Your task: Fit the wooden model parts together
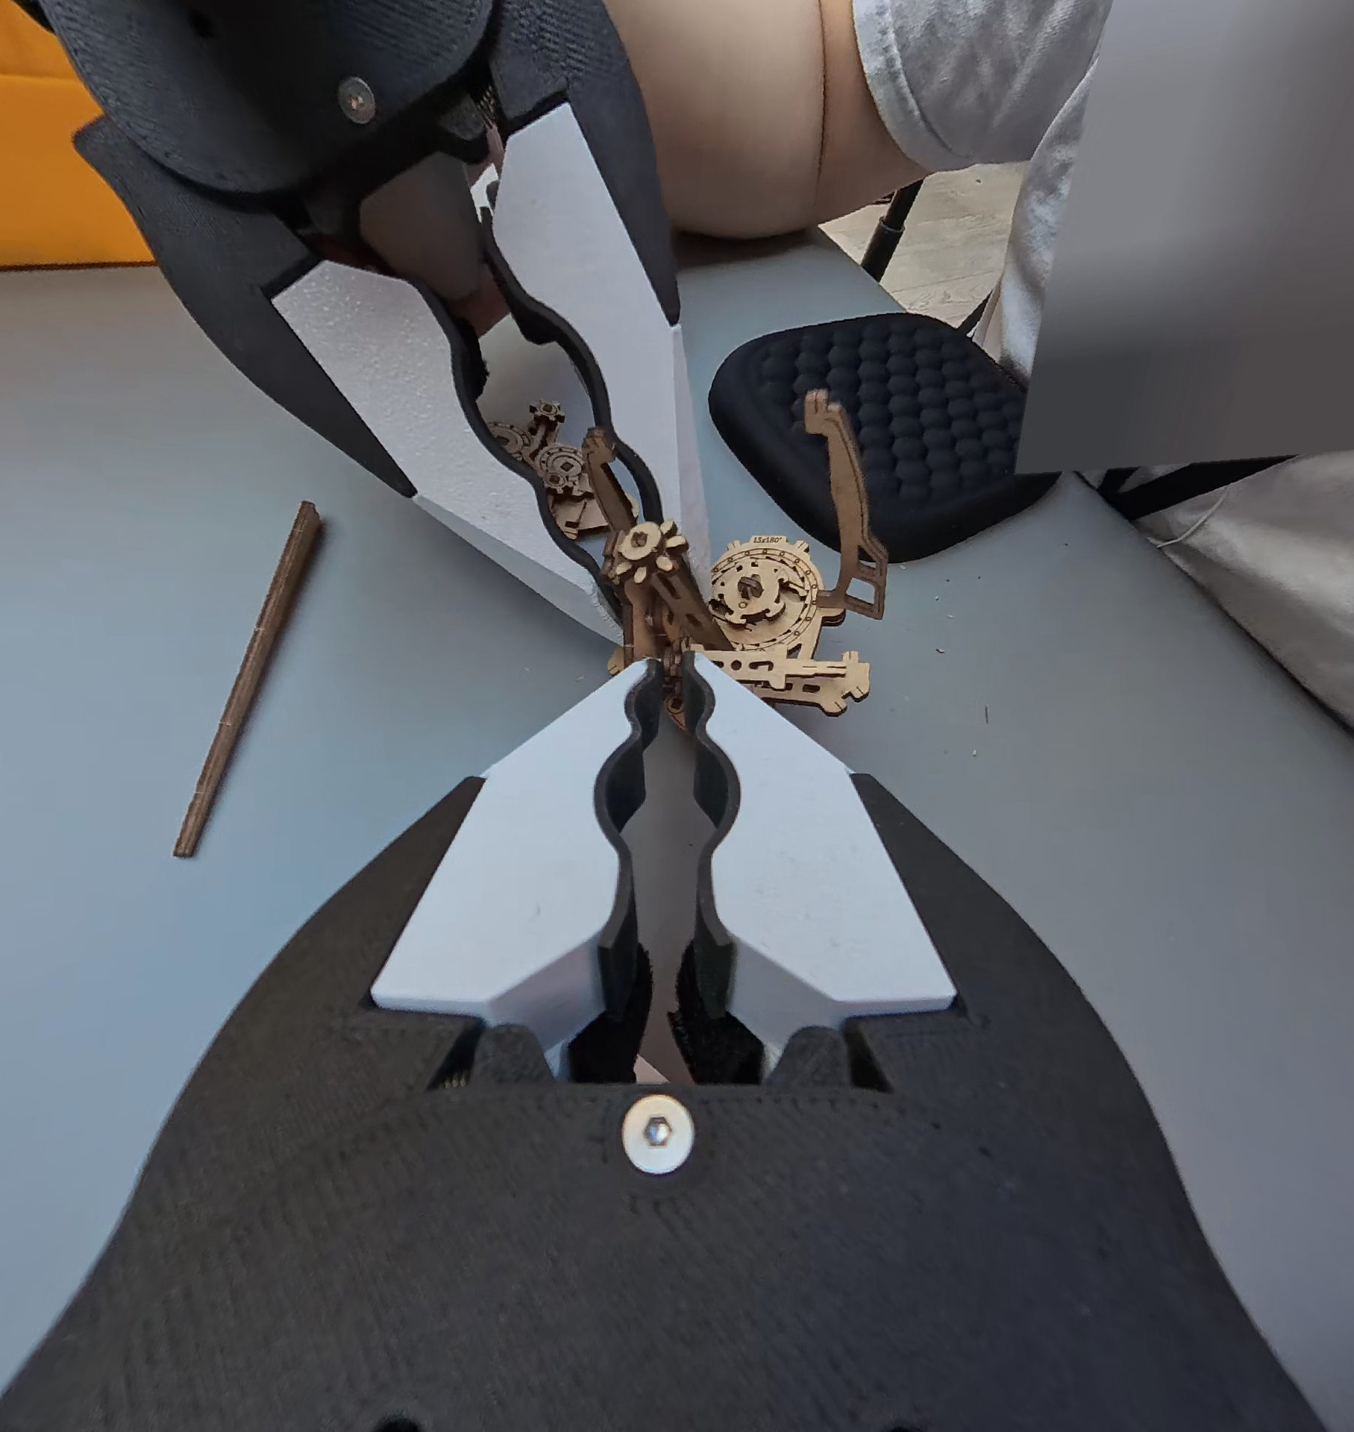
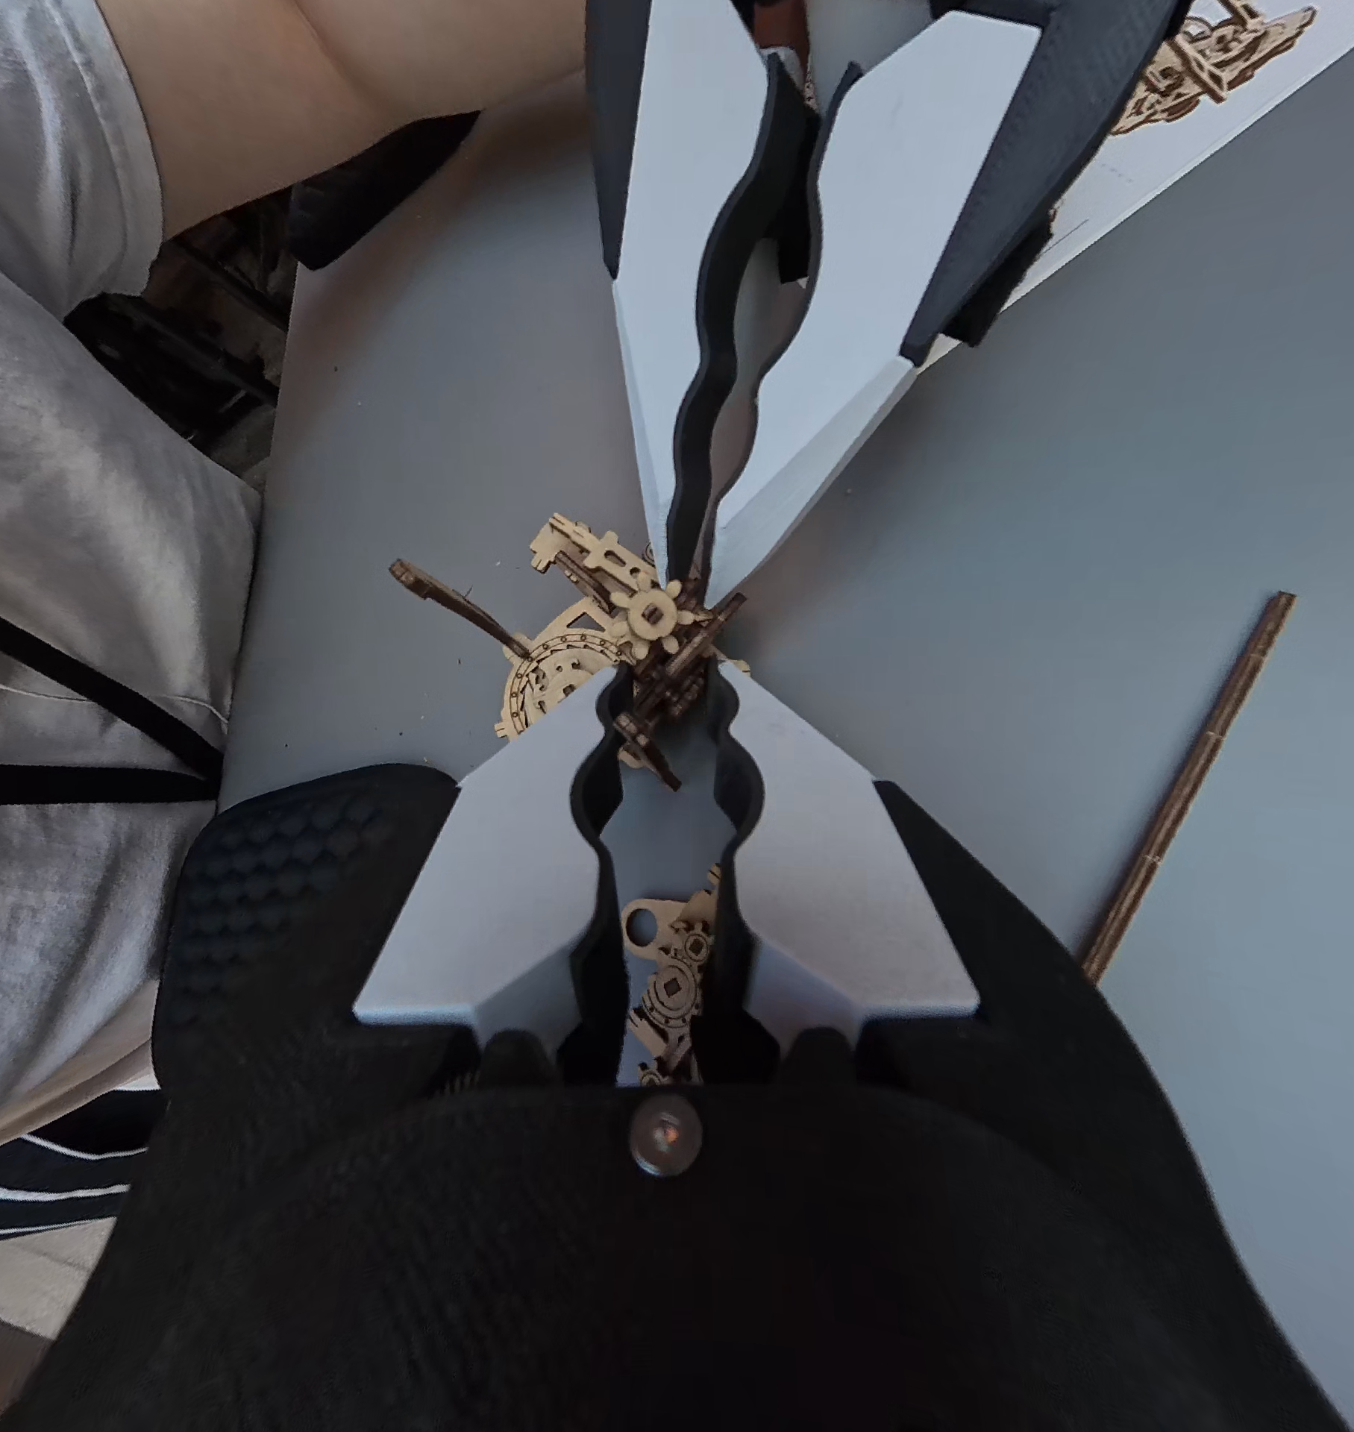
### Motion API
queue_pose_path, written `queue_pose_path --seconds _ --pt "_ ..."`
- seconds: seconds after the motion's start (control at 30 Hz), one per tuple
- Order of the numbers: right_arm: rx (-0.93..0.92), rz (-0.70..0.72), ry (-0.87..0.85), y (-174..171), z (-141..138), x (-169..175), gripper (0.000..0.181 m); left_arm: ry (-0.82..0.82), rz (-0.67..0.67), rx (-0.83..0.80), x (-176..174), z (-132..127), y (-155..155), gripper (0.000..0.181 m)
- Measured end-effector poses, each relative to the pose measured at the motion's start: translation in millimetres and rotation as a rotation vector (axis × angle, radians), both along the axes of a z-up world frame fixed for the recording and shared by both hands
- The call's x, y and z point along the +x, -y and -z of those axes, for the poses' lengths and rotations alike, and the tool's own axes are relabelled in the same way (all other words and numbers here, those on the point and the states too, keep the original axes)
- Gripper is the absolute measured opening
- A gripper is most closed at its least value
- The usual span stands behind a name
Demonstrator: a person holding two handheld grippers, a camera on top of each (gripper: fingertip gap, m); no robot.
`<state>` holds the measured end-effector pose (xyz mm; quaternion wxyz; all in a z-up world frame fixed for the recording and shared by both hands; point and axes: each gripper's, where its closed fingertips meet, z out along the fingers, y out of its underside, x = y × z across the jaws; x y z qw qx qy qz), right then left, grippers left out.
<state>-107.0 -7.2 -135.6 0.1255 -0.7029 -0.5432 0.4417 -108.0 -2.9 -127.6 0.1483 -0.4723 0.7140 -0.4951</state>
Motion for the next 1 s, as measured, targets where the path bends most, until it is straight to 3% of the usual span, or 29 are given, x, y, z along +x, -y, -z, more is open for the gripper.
queue_pose_path --seconds 0.3,0.53,0.83,1.0 --pt "-0.07 0.006 -0.013 -2.0 1.0 2.9 0.017 0.024 -0.091 0.115 3.1 4.4 -11.3 0.004" --pt "-0.08 -0.003 -0.02 0.4 0.5 0.9 0.017 0.028 -0.123 0.117 2.3 4.6 -9.4 0.002" --pt "-0.104 0.012 -0.028 -1.6 1.1 1.5 0.017 0.008 -0.27 -0.012 1.2 -5.9 -24.2 0.016" --pt "-0.094 0.01 -0.025 -1.9 1.3 1.6 0.017 -0.157 -0.339 -0.123 -21.1 6.2 -16.2 0.028"
